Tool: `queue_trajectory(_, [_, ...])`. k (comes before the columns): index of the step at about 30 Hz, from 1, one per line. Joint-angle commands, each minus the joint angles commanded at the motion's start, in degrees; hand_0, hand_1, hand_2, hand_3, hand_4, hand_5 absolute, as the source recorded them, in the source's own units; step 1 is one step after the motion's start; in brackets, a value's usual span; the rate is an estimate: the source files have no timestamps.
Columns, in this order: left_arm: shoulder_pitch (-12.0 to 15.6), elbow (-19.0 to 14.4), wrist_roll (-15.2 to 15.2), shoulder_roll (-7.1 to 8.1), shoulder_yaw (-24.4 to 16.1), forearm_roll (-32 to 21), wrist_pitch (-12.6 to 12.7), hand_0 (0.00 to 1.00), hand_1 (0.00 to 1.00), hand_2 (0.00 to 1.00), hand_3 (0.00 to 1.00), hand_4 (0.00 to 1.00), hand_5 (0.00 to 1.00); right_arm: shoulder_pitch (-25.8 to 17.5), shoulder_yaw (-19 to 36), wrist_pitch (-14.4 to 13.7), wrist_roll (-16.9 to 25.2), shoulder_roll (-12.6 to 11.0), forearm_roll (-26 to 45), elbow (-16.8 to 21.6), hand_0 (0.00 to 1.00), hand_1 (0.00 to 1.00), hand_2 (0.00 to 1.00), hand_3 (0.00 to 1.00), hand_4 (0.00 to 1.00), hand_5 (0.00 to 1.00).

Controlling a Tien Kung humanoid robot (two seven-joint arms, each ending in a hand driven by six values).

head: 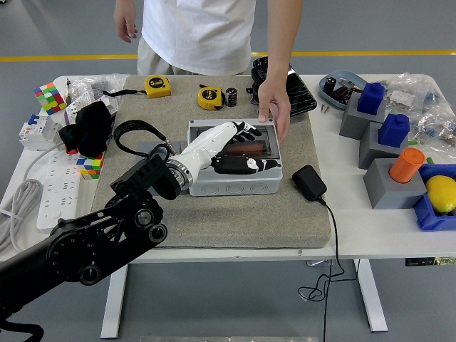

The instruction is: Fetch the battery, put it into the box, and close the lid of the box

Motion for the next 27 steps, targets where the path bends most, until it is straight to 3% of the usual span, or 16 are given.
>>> queue_trajectory(9, [7.7,-4.0,-9.1,0.63,-11.4,-3.8,6.8,0.708,0.753,0.751,0.756,0.998,0.643,-0.2,-0.2,0.1,-0.1,0.0,0.3,-0.2,0.500,0.626,0.674,0.620,0.998,0.546])
queue_trajectory(14, [12.7,-5.2,-16.2,0.37,-19.6,-10.7,10.4,0.712,0.748,0.733,0.746,0.998,0.627,0.1,0.0,0.0,-0.1,-0.2,0.3,-0.2,0.500,0.626,0.676,0.620,0.998,0.547])
queue_trajectory(19, [16.3,-4.8,-20.8,0.34,-27.1,-15.8,11.9,0.708,0.746,0.720,0.734,0.998,0.615,0.4,0.1,0.0,-0.1,-0.6,0.3,-0.2,0.500,0.626,0.676,0.620,0.998,0.546])
queue_trajectory(27, [20.2,-3.8,-23.5,1.55,-34.6,-20.2,12.6,0.707,0.745,0.713,0.733,0.998,0.620,1.0,0.9,-0.2,-0.2,-1.1,-0.2,-0.1,0.499,0.626,0.676,0.619,0.998,0.547])
